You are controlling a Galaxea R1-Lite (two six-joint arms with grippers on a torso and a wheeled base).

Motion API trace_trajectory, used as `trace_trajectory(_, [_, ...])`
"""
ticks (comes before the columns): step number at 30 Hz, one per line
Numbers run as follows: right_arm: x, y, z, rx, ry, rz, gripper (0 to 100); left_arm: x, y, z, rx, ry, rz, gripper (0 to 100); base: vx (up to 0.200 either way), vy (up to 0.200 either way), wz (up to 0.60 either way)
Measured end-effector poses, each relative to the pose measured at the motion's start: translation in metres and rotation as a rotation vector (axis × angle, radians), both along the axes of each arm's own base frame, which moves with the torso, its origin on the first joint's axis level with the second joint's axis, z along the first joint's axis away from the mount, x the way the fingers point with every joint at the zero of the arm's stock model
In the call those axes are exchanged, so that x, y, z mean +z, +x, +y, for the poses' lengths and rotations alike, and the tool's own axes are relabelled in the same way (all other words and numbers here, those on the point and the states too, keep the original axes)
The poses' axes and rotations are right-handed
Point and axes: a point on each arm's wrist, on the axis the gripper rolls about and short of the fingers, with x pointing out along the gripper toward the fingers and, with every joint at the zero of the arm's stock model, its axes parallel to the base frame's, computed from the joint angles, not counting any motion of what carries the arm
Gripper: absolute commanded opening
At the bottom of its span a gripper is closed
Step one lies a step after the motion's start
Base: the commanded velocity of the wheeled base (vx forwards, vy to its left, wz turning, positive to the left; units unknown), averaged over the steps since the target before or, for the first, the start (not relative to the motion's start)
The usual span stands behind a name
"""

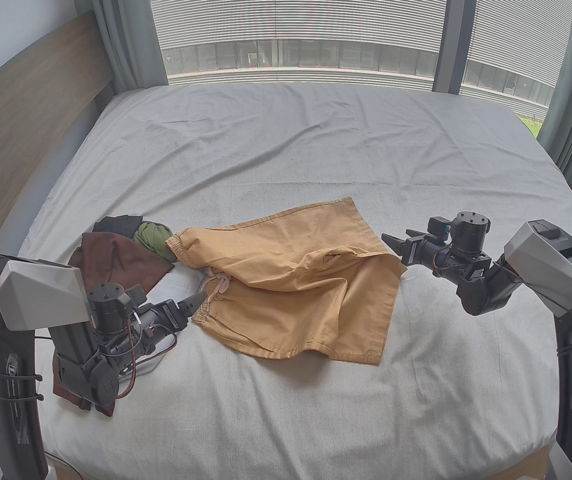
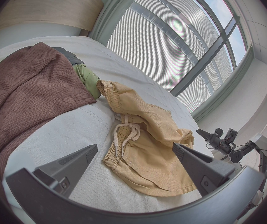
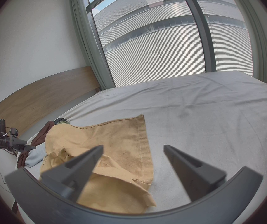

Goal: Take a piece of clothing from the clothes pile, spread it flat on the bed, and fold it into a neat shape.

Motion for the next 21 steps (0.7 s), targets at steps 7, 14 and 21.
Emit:
trace_trajectory(7, [0.013, -0.02, -0.008, -0.012, 0.012, 0.002, 100, -0.002, -0.001, 0.0, 0.002, -0.002, 0.01, 100, 0.0, 0.0, 0.0])
trace_trajectory(14, [0.023, -0.064, 0.001, 0.014, 0.11, -0.025, 100, -0.007, -0.002, 0.0, 0.003, -0.002, 0.028, 100, 0.0, 0.0, 0.0])
trace_trajectory(21, [0.03, -0.096, 0.015, 0.063, 0.175, -0.052, 100, -0.02, 0.004, -0.003, 0.012, -0.046, 0.066, 100, 0.0, 0.0, 0.0])
